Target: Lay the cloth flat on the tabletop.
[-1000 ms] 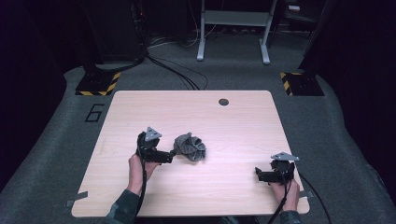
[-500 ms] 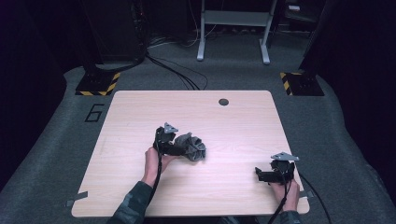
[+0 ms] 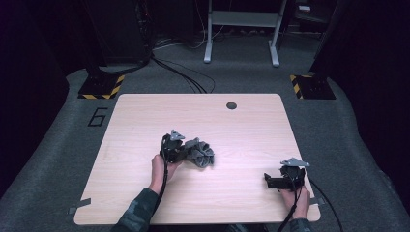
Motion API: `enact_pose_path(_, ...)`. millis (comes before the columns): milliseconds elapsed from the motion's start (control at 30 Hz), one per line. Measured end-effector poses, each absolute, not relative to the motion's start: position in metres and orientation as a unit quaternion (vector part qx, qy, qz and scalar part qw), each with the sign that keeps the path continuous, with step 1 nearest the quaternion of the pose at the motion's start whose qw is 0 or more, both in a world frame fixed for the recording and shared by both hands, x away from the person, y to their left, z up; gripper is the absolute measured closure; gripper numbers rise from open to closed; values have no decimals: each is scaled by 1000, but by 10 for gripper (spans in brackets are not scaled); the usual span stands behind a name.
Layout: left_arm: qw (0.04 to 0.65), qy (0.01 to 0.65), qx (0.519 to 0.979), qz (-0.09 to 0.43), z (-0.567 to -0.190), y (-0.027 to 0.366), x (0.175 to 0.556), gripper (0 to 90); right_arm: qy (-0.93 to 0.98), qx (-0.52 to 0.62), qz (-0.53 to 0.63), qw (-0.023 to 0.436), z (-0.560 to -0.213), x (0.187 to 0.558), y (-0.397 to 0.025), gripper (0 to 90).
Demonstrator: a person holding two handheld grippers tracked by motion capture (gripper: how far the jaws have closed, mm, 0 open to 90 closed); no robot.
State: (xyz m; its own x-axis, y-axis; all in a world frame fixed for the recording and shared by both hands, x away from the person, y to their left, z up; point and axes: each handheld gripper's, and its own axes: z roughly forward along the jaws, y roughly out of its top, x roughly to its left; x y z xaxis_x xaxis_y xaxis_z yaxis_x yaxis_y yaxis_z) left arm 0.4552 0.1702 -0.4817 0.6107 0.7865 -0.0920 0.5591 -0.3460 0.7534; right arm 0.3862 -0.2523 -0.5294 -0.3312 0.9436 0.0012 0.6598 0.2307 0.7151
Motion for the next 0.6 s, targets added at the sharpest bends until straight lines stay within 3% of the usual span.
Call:
enact_pose_path(300,436,387,805,107,-463,167,429,766,754,530,316,225,-529,386,-252,23)
enact_pose_path(600,465,373,802,31,-466,172,406,751,751,532,323,220,-525,383,-247,55)
